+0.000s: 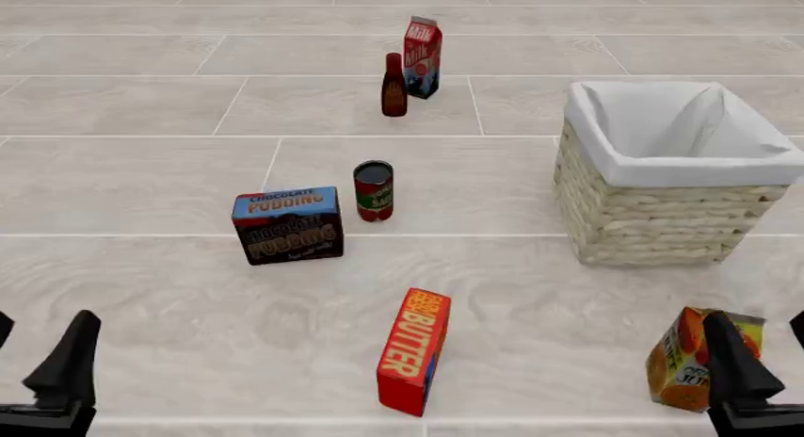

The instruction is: Pick the tomato sauce and place it in the basket.

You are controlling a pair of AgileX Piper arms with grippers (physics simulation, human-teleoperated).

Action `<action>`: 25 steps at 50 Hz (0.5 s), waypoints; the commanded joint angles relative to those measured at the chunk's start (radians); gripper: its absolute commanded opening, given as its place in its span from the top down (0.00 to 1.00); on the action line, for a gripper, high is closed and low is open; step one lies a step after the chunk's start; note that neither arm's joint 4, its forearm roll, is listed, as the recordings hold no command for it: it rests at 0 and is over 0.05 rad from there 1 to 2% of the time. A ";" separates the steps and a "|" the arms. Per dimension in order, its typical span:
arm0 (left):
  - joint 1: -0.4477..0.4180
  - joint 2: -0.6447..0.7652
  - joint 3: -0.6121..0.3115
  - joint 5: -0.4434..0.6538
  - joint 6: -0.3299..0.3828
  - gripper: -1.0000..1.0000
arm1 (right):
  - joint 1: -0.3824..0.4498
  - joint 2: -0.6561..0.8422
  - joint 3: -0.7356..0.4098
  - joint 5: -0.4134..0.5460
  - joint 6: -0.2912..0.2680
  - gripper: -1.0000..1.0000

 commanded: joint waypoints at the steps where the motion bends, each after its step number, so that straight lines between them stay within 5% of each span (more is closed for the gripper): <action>1: 0.000 0.000 0.000 0.000 0.000 0.00 | 0.021 0.002 -0.003 0.003 -0.017 0.00; 18: 0.000 0.000 0.000 0.000 0.000 0.00 | 0.006 0.010 -0.001 0.006 -0.015 0.00; 25: 0.000 0.000 0.000 0.000 0.000 0.00 | 0.034 0.123 -0.077 -0.045 -0.052 0.00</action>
